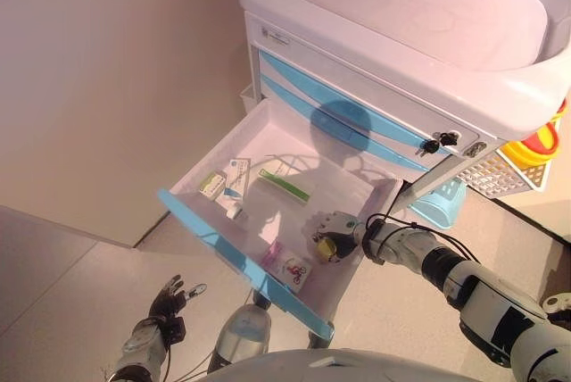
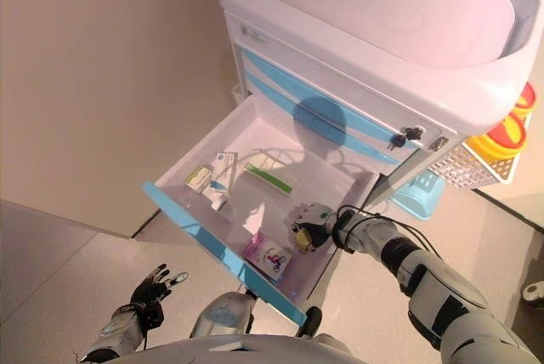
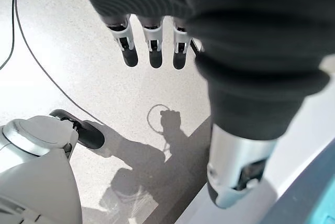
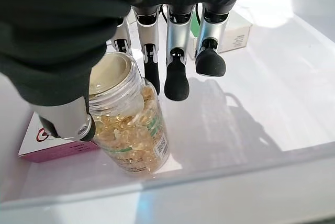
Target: Open the drawer and pick up the medicine
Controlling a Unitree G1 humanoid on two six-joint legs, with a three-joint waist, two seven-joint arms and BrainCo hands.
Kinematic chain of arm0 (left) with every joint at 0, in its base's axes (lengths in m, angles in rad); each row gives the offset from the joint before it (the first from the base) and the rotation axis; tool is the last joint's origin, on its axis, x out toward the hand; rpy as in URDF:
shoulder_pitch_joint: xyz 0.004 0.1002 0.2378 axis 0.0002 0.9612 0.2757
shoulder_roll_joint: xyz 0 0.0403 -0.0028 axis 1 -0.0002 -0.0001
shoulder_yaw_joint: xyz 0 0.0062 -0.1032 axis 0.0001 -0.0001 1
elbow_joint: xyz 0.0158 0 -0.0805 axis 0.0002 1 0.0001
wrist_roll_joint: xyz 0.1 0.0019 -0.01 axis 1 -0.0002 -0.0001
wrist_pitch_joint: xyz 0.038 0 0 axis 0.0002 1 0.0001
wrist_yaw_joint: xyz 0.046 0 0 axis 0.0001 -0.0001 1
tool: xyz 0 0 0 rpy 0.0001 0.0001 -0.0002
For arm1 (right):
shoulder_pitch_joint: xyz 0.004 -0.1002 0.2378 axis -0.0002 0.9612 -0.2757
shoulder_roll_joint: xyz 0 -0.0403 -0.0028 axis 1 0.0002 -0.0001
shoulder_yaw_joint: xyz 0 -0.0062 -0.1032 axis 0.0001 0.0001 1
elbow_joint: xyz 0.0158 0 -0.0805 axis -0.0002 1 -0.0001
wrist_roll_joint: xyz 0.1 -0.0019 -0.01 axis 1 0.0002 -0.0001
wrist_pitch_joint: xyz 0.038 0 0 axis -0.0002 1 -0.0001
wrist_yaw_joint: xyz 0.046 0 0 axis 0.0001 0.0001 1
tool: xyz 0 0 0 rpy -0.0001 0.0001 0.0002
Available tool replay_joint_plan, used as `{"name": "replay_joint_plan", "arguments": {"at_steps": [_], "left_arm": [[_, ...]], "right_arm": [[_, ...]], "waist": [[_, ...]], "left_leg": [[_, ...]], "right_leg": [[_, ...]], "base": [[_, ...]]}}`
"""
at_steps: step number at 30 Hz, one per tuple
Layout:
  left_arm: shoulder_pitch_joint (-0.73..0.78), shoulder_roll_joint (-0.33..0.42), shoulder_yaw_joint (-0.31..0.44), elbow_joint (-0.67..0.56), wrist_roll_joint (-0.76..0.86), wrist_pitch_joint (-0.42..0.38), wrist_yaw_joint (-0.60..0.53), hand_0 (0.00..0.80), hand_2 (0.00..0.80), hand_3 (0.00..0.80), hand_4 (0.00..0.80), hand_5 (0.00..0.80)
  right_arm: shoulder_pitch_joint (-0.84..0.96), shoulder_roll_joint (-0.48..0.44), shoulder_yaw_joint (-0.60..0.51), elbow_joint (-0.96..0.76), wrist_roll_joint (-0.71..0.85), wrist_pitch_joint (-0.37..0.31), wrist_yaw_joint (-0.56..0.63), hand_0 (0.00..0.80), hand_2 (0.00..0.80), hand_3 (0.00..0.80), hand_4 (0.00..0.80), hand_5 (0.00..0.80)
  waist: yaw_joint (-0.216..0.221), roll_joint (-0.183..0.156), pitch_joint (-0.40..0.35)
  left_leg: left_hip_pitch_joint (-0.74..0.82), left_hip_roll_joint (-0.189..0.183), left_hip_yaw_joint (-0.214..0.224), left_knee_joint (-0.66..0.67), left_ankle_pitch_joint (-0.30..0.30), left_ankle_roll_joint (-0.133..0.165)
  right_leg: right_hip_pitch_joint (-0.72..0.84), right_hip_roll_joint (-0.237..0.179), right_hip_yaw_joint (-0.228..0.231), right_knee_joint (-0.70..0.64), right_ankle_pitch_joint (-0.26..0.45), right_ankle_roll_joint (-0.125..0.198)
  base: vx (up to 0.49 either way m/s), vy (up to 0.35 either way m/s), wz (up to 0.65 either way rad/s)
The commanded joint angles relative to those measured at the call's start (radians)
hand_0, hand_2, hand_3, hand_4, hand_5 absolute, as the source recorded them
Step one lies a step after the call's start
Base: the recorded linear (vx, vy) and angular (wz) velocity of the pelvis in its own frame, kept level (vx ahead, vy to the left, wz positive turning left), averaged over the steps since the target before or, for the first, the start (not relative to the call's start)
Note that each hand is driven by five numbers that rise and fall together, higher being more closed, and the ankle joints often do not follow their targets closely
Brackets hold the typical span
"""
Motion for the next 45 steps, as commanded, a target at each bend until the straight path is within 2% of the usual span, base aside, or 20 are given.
{"name": "replay_joint_plan", "arguments": {"at_steps": [1,8,11,14,18,20,22,23,24,26,29,33,38,45], "left_arm": [[-0.014,0.008,-0.026,0.011,0.004,-0.024,0.004,0.000,0.000,0.000,0.000,0.000],[-0.013,0.013,-0.019,0.009,0.008,-0.016,0.012,0.000,0.000,0.000,0.000,0.000],[-0.009,0.025,-0.005,0.008,0.007,-0.005,0.018,0.000,0.000,0.000,0.000,0.000],[0.004,0.033,0.012,0.008,0.000,-0.002,0.026,0.000,0.000,0.000,0.000,0.000],[0.030,0.029,0.044,0.013,-0.003,-0.012,0.028,0.000,0.000,0.000,0.000,0.000],[0.038,0.027,0.053,0.014,-0.004,-0.015,0.031,0.000,0.000,0.000,0.000,0.000],[0.045,0.025,0.061,0.016,-0.003,-0.017,0.032,0.000,0.000,0.000,0.000,0.000],[0.048,0.023,0.063,0.015,-0.004,-0.016,0.036,0.000,0.000,0.000,0.000,0.000],[0.053,0.019,0.066,0.021,-0.001,-0.019,0.033,0.000,0.000,0.000,0.000,0.000],[0.058,0.017,0.068,0.030,0.003,-0.024,0.027,0.000,0.000,0.000,0.000,0.000],[0.063,0.016,0.067,0.039,0.011,-0.018,0.018,0.000,0.000,0.000,0.000,0.000],[0.072,0.015,0.041,0.033,0.022,-0.007,0.019,0.000,0.000,0.000,0.000,0.000],[0.082,0.019,0.021,0.025,0.022,0.011,0.024,0.000,0.000,0.000,0.000,0.000],[0.085,0.033,-0.011,0.030,0.012,0.031,0.034,0.000,0.000,0.000,0.000,0.000]], "right_arm": [[-0.024,0.013,-0.006,-0.020,0.015,-0.006,-0.015,0.800,0.800,0.800,0.800,0.800],[-0.041,-0.044,-0.002,-0.128,0.022,-0.023,-0.048,0.800,0.800,0.800,0.800,0.800],[-0.071,-0.122,0.007,-0.300,0.084,-0.004,0.005,0.800,0.800,0.800,0.800,0.800],[-0.100,-0.257,-0.018,-0.578,0.188,0.042,0.129,0.800,0.800,0.800,0.800,0.800],[-0.112,-0.419,-0.127,-0.851,0.328,0.046,0.298,0.800,0.800,0.800,0.800,0.800],[-0.130,-0.488,-0.176,-0.939,0.412,0.044,0.369,0.800,0.800,0.800,0.800,0.800],[-0.153,-0.546,-0.220,-1.000,0.599,0.080,0.437,0.800,0.800,0.800,0.800,0.800],[-0.175,-0.579,-0.272,-1.043,0.778,0.131,0.488,0.800,0.800,0.800,0.800,0.800],[-0.181,-0.594,-0.332,-1.056,0.886,0.148,0.512,0.800,0.800,0.800,0.800,0.800],[-0.199,-0.594,-0.408,-1.035,1.032,0.171,0.498,0.800,0.800,0.800,0.800,0.800],[-0.222,-0.551,-0.519,-0.946,1.160,0.168,0.449,0.800,0.800,0.800,0.800,0.800],[-0.273,-0.506,-0.610,-0.851,1.220,0.204,0.361,0.800,0.800,0.800,0.800,0.800],[-0.344,-0.507,-0.637,-0.703,1.199,0.238,0.260,0.800,0.800,0.800,0.800,0.800],[-0.512,-0.595,-0.565,-0.388,1.255,0.273,0.158,0.800,0.800,0.800,0.800,0.800]], "waist": [[0.001,-0.023,0.003],[-0.011,-0.034,-0.005],[-0.027,-0.047,-0.010],[-0.054,-0.063,-0.018],[-0.088,-0.076,-0.040],[-0.100,-0.082,-0.050],[-0.110,-0.089,-0.062],[-0.120,-0.092,-0.072],[-0.128,-0.093,-0.080],[-0.136,-0.093,-0.090],[-0.143,-0.088,-0.100],[-0.135,-0.080,-0.105],[-0.120,-0.071,-0.107],[-0.090,-0.076,-0.113]], "left_leg": [[-0.015,-0.052,-0.017,-0.016,-0.100,0.034],[-0.010,-0.049,-0.011,-0.020,-0.101,0.032],[-0.001,-0.042,-0.001,-0.022,-0.104,0.030],[0.012,-0.034,0.013,-0.025,-0.109,0.029],[0.029,-0.026,0.035,-0.029,-0.115,0.030],[0.036,-0.024,0.043,-0.030,-0.119,0.033],[0.043,-0.021,0.050,-0.031,-0.123,0.033],[0.048,-0.020,0.055,-0.032,-0.125,0.032],[0.054,-0.020,0.058,-0.032,-0.127,0.031],[0.060,-0.020,0.061,-0.030,-0.131,0.032],[0.072,-0.019,0.068,-0.025,-0.140,0.033],[0.083,-0.024,0.062,-0.012,-0.154,0.036],[0.092,-0.030,0.049,-0.005,-0.159,0.037],[0.101,-0.039,0.028,-0.001,-0.158,0.033]], "right_leg": [[-0.068,-0.067,0.038,0.045,0.024,0.078],[-0.065,-0.063,0.048,0.039,0.029,0.082],[-0.061,-0.060,0.059,0.037,0.033,0.086],[-0.058,-0.054,0.077,0.036,0.038,0.090],[-0.054,-0.047,0.106,0.034,0.040,0.092],[-0.052,-0.044,0.118,0.035,0.039,0.092],[-0.049,-0.043,0.127,0.035,0.038,0.092],[-0.048,-0.042,0.132,0.035,0.039,0.092],[-0.045,-0.042,0.136,0.035,0.039,0.091],[-0.042,-0.044,0.143,0.037,0.038,0.091],[-0.033,-0.047,0.147,0.043,0.034,0.092],[-0.014,-0.052,0.141,0.041,0.030,0.092],[0.005,-0.058,0.126,0.040,0.027,0.090],[0.029,-0.062,0.096,0.035,0.025,0.089]], "base": [[0.000,0.000,0.00],[0.000,0.000,0.00],[0.014,-0.010,-0.04],[0.020,-0.012,-0.15],[0.034,0.024,-0.28],[0.034,0.024,-0.28],[0.045,0.024,-0.16],[0.072,0.040,-0.10],[0.082,0.047,-0.09],[0.073,0.041,-0.13],[0.057,0.030,-0.05],[0.065,0.026,0.00],[0.048,0.032,0.09],[0.042,0.028,0.12]]}}
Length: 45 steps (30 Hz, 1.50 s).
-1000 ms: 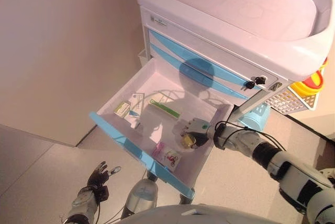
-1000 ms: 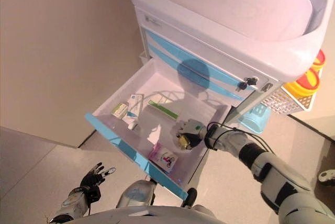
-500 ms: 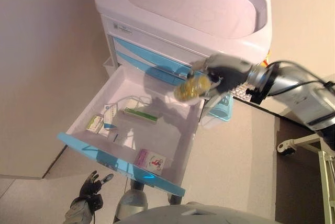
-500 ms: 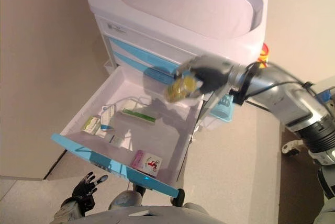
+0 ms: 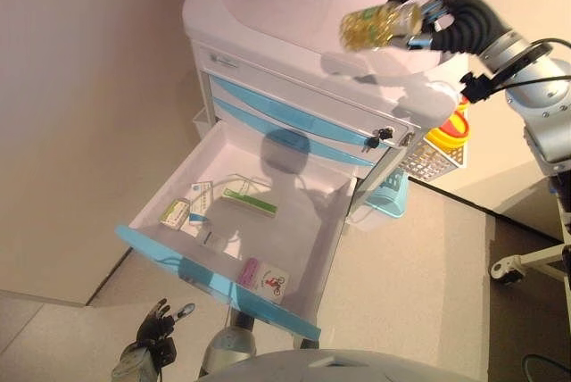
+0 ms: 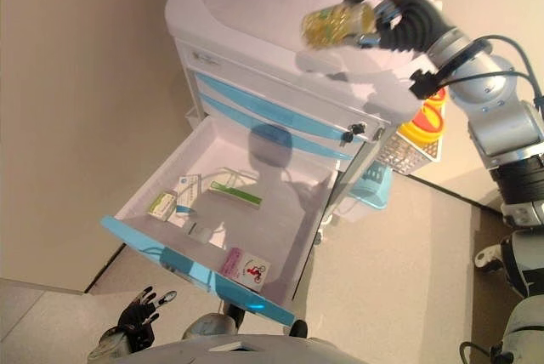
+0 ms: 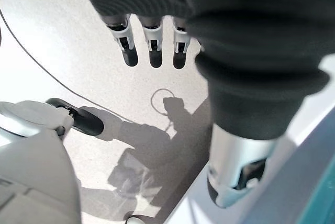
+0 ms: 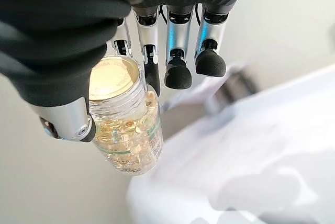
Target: Open the drawer and pick up the medicine
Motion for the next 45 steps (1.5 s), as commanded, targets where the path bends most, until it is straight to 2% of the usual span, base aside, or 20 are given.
{"name": "replay_joint_plan", "arguments": {"at_steps": [1,7,13,21,33,37,45], "left_arm": [[-0.002,0.039,-0.065,0.029,0.007,-0.004,0.007,0.000,0.000,0.000,0.000,0.000],[0.002,0.042,-0.082,0.021,0.001,-0.003,0.011,0.000,0.000,0.000,0.000,0.000],[0.001,0.055,-0.091,0.008,-0.011,-0.003,0.018,0.000,0.000,0.000,0.000,0.000],[0.019,0.072,-0.068,0.002,-0.022,0.005,0.031,0.000,0.000,0.000,0.000,0.000],[0.038,0.106,-0.047,-0.036,-0.014,0.006,0.033,0.000,0.000,0.000,0.000,0.000],[0.035,0.111,-0.052,-0.050,-0.010,-0.004,0.034,0.000,0.000,0.000,0.000,0.000],[0.019,0.127,-0.061,-0.096,-0.055,-0.013,0.023,0.000,0.000,0.000,0.000,0.000]], "right_arm": [[-0.160,-0.082,0.038,0.141,0.085,-0.010,-0.087,0.800,0.800,0.800,0.800,0.800],[-0.274,-0.108,0.143,0.343,0.065,0.030,-0.089,0.800,0.800,0.800,0.800,0.800],[-0.388,-0.134,0.273,0.510,-0.079,0.042,-0.022,0.800,0.800,0.800,0.800,0.800],[-0.543,-0.147,0.473,0.608,-0.206,0.075,0.078,0.800,0.800,0.800,0.800,0.800],[-0.645,-0.144,0.610,0.693,-0.346,0.173,0.157,0.800,0.800,0.800,0.800,0.800],[-0.655,-0.144,0.623,0.699,-0.324,0.213,0.178,0.800,0.800,0.800,0.800,0.800],[-0.655,-0.129,0.630,0.731,-0.381,0.231,0.178,0.800,0.800,0.800,0.800,0.800]], "waist": [[0.045,-0.019,-0.063],[0.073,-0.025,-0.062],[0.101,-0.040,-0.052],[0.129,-0.066,-0.040],[0.179,-0.106,0.010],[0.182,-0.110,0.028],[0.189,-0.107,0.081]], "left_leg": [[-0.001,-0.038,-0.028,0.045,-0.166,0.017],[0.003,-0.042,-0.045,0.048,-0.164,0.015],[-0.001,-0.047,-0.064,0.053,-0.163,0.017],[-0.012,-0.048,-0.077,0.054,-0.156,0.016],[-0.053,-0.041,-0.099,0.067,-0.149,0.010],[-0.065,-0.040,-0.104,0.068,-0.145,0.011],[-0.105,-0.035,-0.113,0.072,-0.137,0.008]], "right_leg": [[-0.043,-0.059,0.002,0.073,-0.016,0.074],[-0.030,-0.064,-0.028,0.076,-0.019,0.072],[-0.025,-0.065,-0.050,0.080,-0.020,0.070],[-0.024,-0.062,-0.069,0.076,-0.017,0.069],[-0.041,-0.051,-0.099,0.072,-0.011,0.066],[-0.050,-0.045,-0.098,0.070,-0.011,0.062],[-0.088,-0.037,-0.091,0.074,-0.007,0.057]], "base": [[0.046,0.023,0.14],[0.042,0.023,0.12],[0.036,0.004,0.17],[0.036,0.007,0.09],[0.023,-0.028,0.10],[0.004,-0.034,0.07],[-0.025,-0.030,0.04]]}}
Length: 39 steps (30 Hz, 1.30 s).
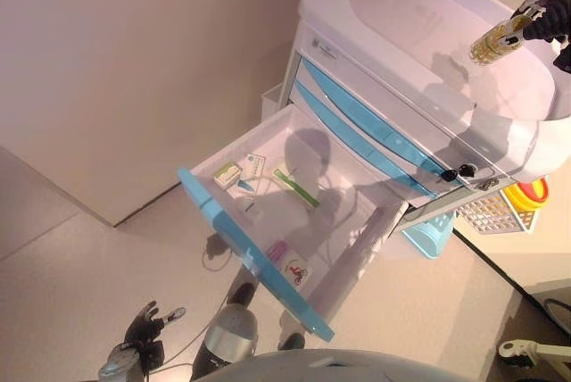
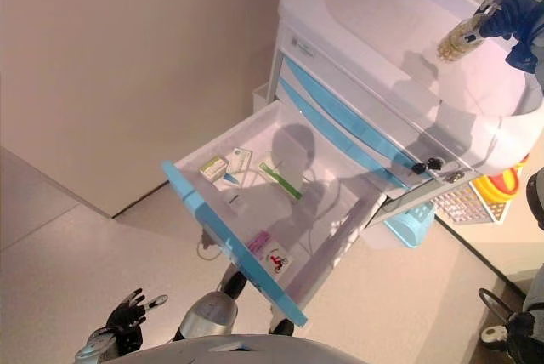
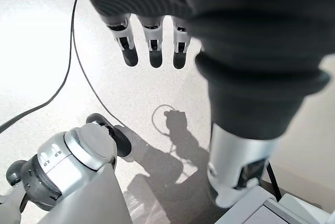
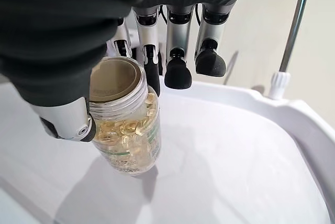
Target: Open the drawer and pick up the medicine
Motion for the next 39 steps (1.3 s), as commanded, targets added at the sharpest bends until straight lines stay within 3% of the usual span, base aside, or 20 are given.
{"name": "replay_joint_plan", "arguments": {"at_steps": [1,16,17,18,28,39], "left_arm": [[0.018,0.050,-0.013,-0.053,-0.043,-0.023,-0.001,0.000,0.000,0.000,0.000,0.000],[0.018,0.042,-0.041,-0.083,-0.086,-0.056,-0.020,0.000,0.000,0.000,0.000,0.000],[0.016,0.041,-0.043,-0.084,-0.089,-0.059,-0.022,0.000,0.000,0.000,0.000,0.000],[0.014,0.042,-0.047,-0.084,-0.094,-0.061,-0.023,0.000,0.000,0.000,0.000,0.000],[0.019,0.046,-0.044,-0.087,-0.090,-0.055,-0.023,0.000,0.000,0.000,0.000,0.000],[0.027,0.030,-0.041,-0.057,-0.068,-0.049,-0.016,0.000,0.000,0.000,0.000,0.000]], "right_arm": [[-0.178,-0.054,0.116,0.010,-0.040,0.026,-0.021,0.800,0.800,0.800,0.800,0.800],[-0.229,-0.051,0.179,0.062,-0.027,0.011,0.006,0.800,0.800,0.800,0.800,0.800],[-0.232,-0.048,0.179,0.069,-0.026,0.006,-0.015,0.546,0.546,0.546,0.546,0.546],[-0.238,-0.044,0.178,0.072,-0.008,0.015,-0.033,0.000,0.000,0.000,0.000,0.000],[-0.250,-0.057,0.158,0.073,0.053,0.007,-0.067,0.000,0.000,0.000,0.000,0.000],[-0.262,-0.078,0.146,0.063,0.115,-0.017,-0.084,0.000,0.000,0.000,0.000,0.000]], "waist": [[0.006,-0.009,0.025],[0.010,0.019,0.081],[0.011,0.020,0.083],[0.011,0.021,0.084],[0.001,0.018,0.073],[-0.034,0.018,0.006]], "left_leg": [[-0.004,-0.004,0.020,0.038,-0.163,0.019],[-0.064,-0.011,0.009,0.047,-0.145,0.015],[-0.067,-0.012,0.009,0.049,-0.145,0.016],[-0.068,-0.012,0.010,0.049,-0.145,0.016],[-0.057,-0.010,0.021,0.044,-0.146,0.016],[-0.002,-0.007,0.042,0.012,-0.145,0.015]], "right_leg": [[-0.060,-0.028,0.031,0.072,0.007,0.038],[-0.119,-0.031,0.031,0.080,0.013,0.025],[-0.121,-0.031,0.031,0.080,0.013,0.024],[-0.122,-0.031,0.030,0.080,0.014,0.024],[-0.120,-0.032,0.030,0.080,0.017,0.026],[-0.090,-0.032,0.050,0.069,0.017,0.033]], "base": [[-0.060,-0.023,0.03],[-0.025,-0.001,0.00],[0.000,0.000,0.00],[0.000,0.000,0.00],[-0.003,0.001,-0.01],[-0.002,0.002,-0.01]]}}
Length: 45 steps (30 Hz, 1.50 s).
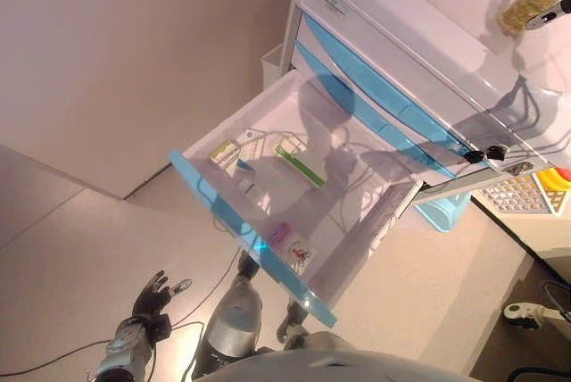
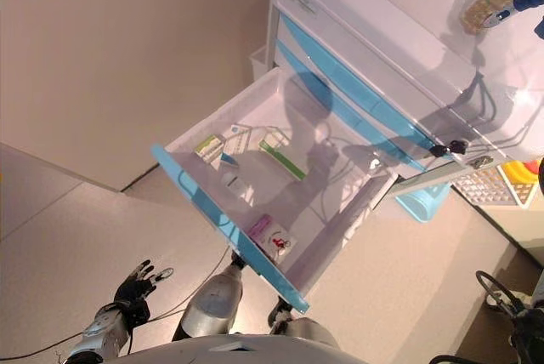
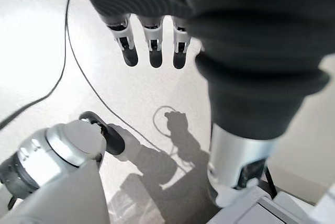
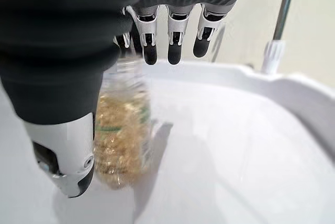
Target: Open the drawer and pick up the medicine
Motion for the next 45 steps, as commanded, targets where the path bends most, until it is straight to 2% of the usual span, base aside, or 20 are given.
{"name": "replay_joint_plan", "arguments": {"at_steps": [1,8,13,20,22,25,27,32,35,39,42,45], "left_arm": [[0.068,0.026,-0.005,0.011,0.017,-0.025,-0.007,0.000,0.000,0.000,0.000,0.000],[0.066,0.014,-0.009,0.049,0.032,-0.014,-0.007,0.000,0.000,0.000,0.000,0.000],[0.053,0.001,-0.016,0.083,0.056,-0.003,-0.011,0.000,0.000,0.000,0.000,0.000],[0.028,-0.015,-0.051,0.118,0.111,0.009,-0.021,0.000,0.000,0.000,0.000,0.000],[0.019,-0.022,-0.070,0.131,0.128,0.004,-0.030,0.000,0.000,0.000,0.000,0.000],[0.004,-0.033,-0.101,0.140,0.157,0.007,-0.040,0.000,0.000,0.000,0.000,0.000],[-0.013,-0.048,-0.123,0.144,0.165,0.008,-0.041,0.000,0.000,0.000,0.000,0.000],[-0.041,-0.063,-0.144,0.161,0.198,0.006,-0.051,0.000,0.000,0.000,0.000,0.000],[-0.069,-0.077,-0.152,0.182,0.207,0.004,-0.051,0.000,0.000,0.000,0.000,0.000],[-0.078,-0.096,-0.141,0.198,0.212,-0.010,-0.045,0.000,0.000,0.000,0.000,0.000],[-0.057,-0.113,-0.124,0.194,0.227,-0.034,-0.038,0.000,0.000,0.000,0.000,0.000],[-0.041,-0.119,-0.106,0.188,0.222,-0.061,-0.026,0.000,0.000,0.000,0.000,0.000]], "right_arm": [[-0.107,-0.066,0.075,-0.018,0.071,-0.015,-0.059,0.000,0.000,0.000,0.000,0.000],[-0.128,-0.074,0.056,-0.040,0.160,-0.067,-0.113,0.000,0.000,0.000,0.000,0.000],[-0.122,-0.084,-0.014,-0.080,0.316,-0.080,-0.190,0.000,0.000,0.000,0.000,0.000],[-0.044,-0.123,-0.158,-0.109,0.411,-0.099,-0.326,0.000,0.000,0.000,0.000,0.000],[-0.001,-0.123,-0.232,-0.117,0.474,-0.097,-0.395,0.000,0.000,0.000,0.000,0.000],[0.127,-0.111,-0.393,-0.148,0.577,-0.129,-0.477,0.000,0.000,0.000,0.000,0.000],[0.279,-0.066,-0.544,-0.204,0.635,-0.171,-0.502,0.000,0.000,0.000,0.000,0.000],[0.655,0.064,-0.819,-0.402,0.664,-0.186,-0.556,0.000,0.000,0.000,0.000,0.000],[0.927,0.205,-0.961,-0.579,0.644,-0.195,-0.567,0.000,0.000,0.000,0.000,0.000],[1.214,0.398,-0.999,-0.738,0.569,-0.232,-0.559,0.000,0.000,0.000,0.000,0.000],[1.446,0.509,-0.978,-0.791,0.418,-0.292,-0.506,0.000,0.000,0.000,0.000,0.000],[1.590,0.585,-0.913,-0.727,0.322,-0.303,-0.477,0.000,0.000,0.000,0.000,0.000]], "waist": [[-0.022,-0.015,-0.094],[-0.056,-0.004,-0.151],[-0.088,0.007,-0.201],[-0.138,0.031,-0.243],[-0.150,0.042,-0.250],[-0.168,0.058,-0.258],[-0.189,0.078,-0.258],[-0.229,0.098,-0.260],[-0.274,0.117,-0.255],[-0.323,0.126,-0.250],[-0.359,0.127,-0.249],[-0.394,0.125,-0.245]], "left_leg": [[0.026,-0.010,0.034,0.003,-0.145,0.022],[0.064,-0.008,0.057,-0.009,-0.152,0.023],[0.086,-0.007,0.080,-0.012,-0.159,0.022],[0.118,-0.008,0.121,-0.002,-0.183,0.027],[0.126,-0.007,0.129,0.000,-0.188,0.027],[0.140,-0.004,0.140,-0.006,-0.194,0.025],[0.150,0.001,0.150,-0.014,-0.194,0.021],[0.158,0.008,0.175,-0.018,-0.199,0.016],[0.156,0.014,0.198,-0.020,-0.202,0.017],[0.159,0.019,0.226,-0.025,-0.207,0.021],[0.160,0.025,0.258,-0.029,-0.210,0.023],[0.165,0.029,0.287,-0.031,-0.212,0.024]], "right_leg": [[-0.060,-0.035,0.039,0.070,0.008,0.047],[-0.034,-0.036,0.062,0.061,0.005,0.050],[-0.025,-0.036,0.084,0.057,0.004,0.053],[-0.013,-0.035,0.127,0.057,0.000,0.055],[-0.009,-0.034,0.140,0.057,-0.002,0.056],[-0.002,-0.032,0.153,0.052,-0.004,0.057],[0.003,-0.030,0.164,0.045,-0.004,0.057],[0.005,-0.031,0.185,0.037,-0.004,0.057],[-0.010,-0.029,0.205,0.041,-0.004,0.058],[-0.020,-0.021,0.238,0.037,-0.004,0.057],[-0.031,-0.015,0.259,0.034,0.000,0.060],[-0.038,-0.008,0.279,0.034,0.002,0.061]], "base": [[-0.023,0.014,-0.14],[-0.043,0.028,-0.12],[-0.059,0.023,-0.12],[-0.090,0.022,-0.20],[-0.081,0.016,-0.17],[-0.075,0.003,-0.25],[-0.074,0.006,-0.19],[-0.052,0.009,-0.20],[-0.067,0.024,-0.15],[-0.030,0.018,-0.14],[-0.033,0.003,-0.23],[-0.039,-0.004,-0.29]]}}
